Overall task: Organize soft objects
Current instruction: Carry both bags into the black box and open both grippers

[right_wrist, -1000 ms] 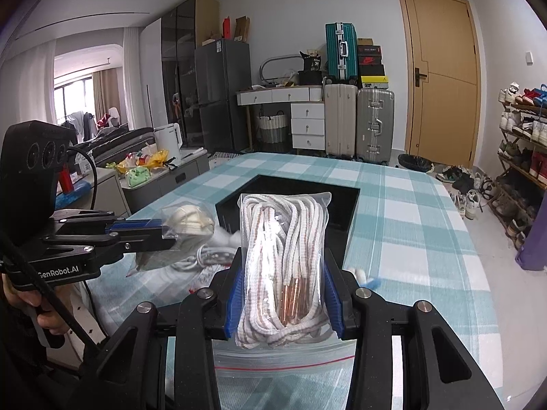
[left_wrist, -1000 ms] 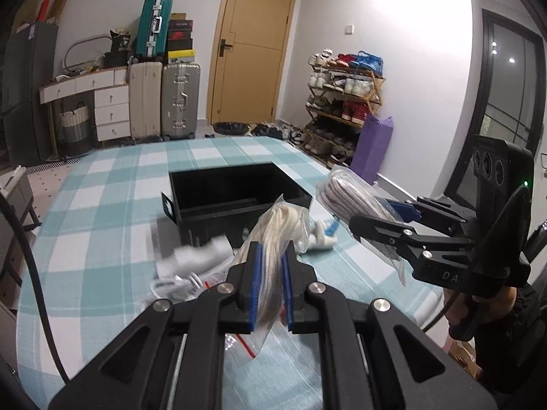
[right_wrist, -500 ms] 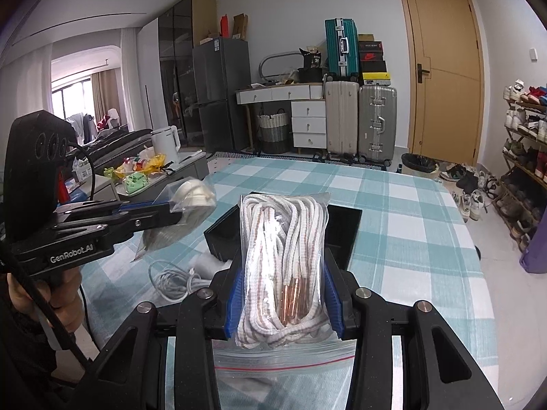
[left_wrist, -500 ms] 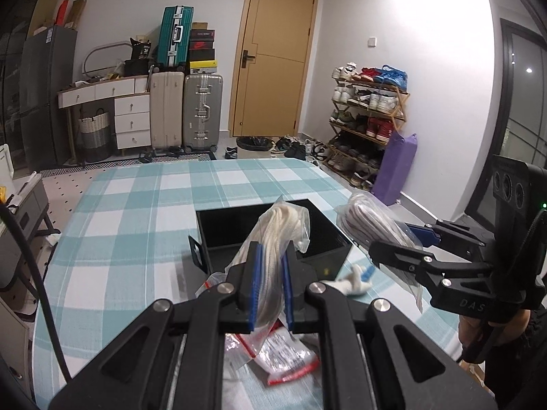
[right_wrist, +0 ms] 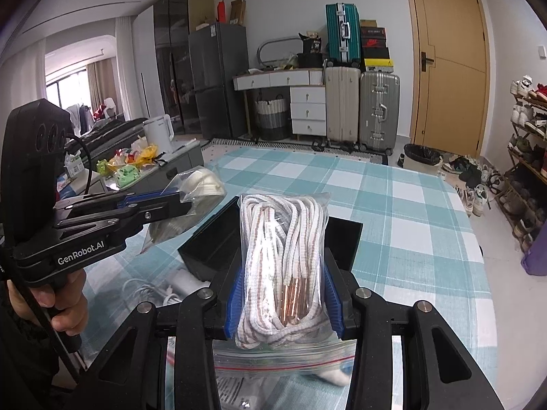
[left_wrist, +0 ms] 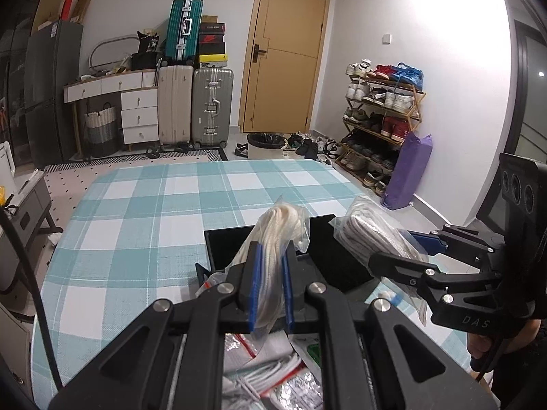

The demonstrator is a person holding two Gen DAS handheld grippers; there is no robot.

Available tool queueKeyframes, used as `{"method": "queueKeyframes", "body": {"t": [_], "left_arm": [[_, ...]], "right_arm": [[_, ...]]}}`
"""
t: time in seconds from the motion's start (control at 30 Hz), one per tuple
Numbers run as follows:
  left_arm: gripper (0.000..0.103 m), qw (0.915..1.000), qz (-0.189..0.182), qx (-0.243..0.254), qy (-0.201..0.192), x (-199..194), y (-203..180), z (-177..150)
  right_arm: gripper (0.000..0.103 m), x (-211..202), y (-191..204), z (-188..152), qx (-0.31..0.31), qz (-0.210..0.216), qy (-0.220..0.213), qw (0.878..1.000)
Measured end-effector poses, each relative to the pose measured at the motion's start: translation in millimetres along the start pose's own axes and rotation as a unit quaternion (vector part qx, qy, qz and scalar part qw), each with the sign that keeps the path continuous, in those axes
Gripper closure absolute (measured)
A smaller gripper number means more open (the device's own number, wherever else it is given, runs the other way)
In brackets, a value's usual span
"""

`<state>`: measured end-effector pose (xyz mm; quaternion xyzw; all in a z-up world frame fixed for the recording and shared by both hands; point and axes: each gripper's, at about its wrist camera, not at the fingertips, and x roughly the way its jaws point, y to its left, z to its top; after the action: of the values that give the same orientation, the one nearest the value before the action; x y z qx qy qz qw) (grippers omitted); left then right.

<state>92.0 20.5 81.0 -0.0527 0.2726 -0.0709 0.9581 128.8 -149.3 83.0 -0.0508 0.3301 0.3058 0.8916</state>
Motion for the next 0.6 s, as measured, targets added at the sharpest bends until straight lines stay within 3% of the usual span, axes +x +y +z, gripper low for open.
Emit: {"method": "queueKeyframes", "body": {"t": [0.6], "left_arm": [[0.093,0.9992,0.022,0.021,0.024,50,-4,2]], "right_arm": [[0.063,72,-17,13,-0.022,-0.003,0.074,0.997]]}}
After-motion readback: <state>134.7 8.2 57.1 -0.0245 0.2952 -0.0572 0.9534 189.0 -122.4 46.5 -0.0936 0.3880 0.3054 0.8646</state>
